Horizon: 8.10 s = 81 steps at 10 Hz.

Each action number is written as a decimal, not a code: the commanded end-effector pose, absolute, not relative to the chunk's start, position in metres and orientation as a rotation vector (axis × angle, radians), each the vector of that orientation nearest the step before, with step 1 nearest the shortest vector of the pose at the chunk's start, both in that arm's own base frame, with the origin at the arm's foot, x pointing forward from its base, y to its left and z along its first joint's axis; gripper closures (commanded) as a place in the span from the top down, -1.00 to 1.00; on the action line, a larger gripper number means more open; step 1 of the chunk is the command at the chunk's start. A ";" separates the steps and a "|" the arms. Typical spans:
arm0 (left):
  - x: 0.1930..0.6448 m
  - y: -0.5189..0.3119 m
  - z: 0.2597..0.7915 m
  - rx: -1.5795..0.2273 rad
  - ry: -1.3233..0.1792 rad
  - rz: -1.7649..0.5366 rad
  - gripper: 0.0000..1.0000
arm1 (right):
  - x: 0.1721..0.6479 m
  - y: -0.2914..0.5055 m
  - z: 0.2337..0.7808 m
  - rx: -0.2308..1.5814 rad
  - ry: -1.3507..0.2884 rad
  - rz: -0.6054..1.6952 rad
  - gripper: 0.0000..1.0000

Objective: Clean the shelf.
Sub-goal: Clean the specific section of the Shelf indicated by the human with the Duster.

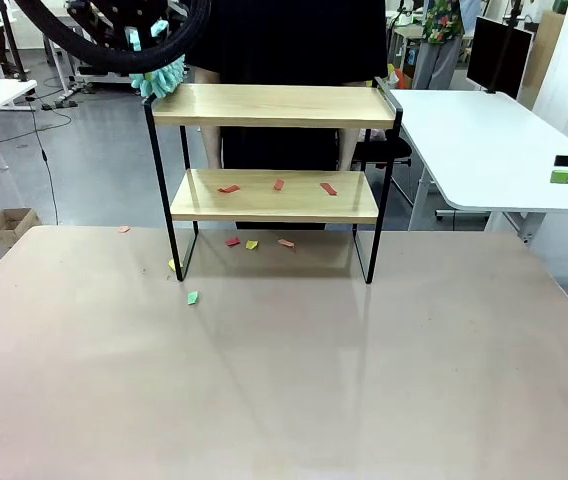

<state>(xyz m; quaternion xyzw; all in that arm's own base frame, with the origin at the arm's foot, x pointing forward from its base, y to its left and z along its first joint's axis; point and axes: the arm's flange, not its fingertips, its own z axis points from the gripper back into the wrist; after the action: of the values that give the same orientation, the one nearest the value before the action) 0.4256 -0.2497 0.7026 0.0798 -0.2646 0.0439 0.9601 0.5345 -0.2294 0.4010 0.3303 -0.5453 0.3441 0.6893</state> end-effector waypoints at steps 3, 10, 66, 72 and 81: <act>0.411 -0.230 0.731 0.131 -0.647 0.030 -0.74 | 0.535 -0.227 0.404 0.736 -1.223 0.775 1.00; 0.383 -0.128 0.775 -0.288 -0.524 -0.539 -0.74 | 0.535 -0.227 0.404 0.736 -1.223 0.775 1.00; 0.340 -0.069 0.615 -0.076 -0.023 -1.413 -0.74 | 0.535 -0.227 0.404 0.736 -1.223 0.775 1.00; 0.325 -0.163 0.633 -0.430 -0.370 -1.090 -0.74 | 0.535 -0.227 0.404 0.736 -1.223 0.775 1.00; 0.326 -0.238 0.623 -0.381 -0.372 -0.807 -0.74 | 0.535 -0.227 0.404 0.736 -1.223 0.775 1.00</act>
<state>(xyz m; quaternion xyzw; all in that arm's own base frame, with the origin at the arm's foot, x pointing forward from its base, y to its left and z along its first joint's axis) 0.3262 -0.2368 0.6236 -0.1871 -0.1783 -0.3909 0.8834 0.5345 -0.2294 0.4010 0.3302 -0.5453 0.3441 0.6894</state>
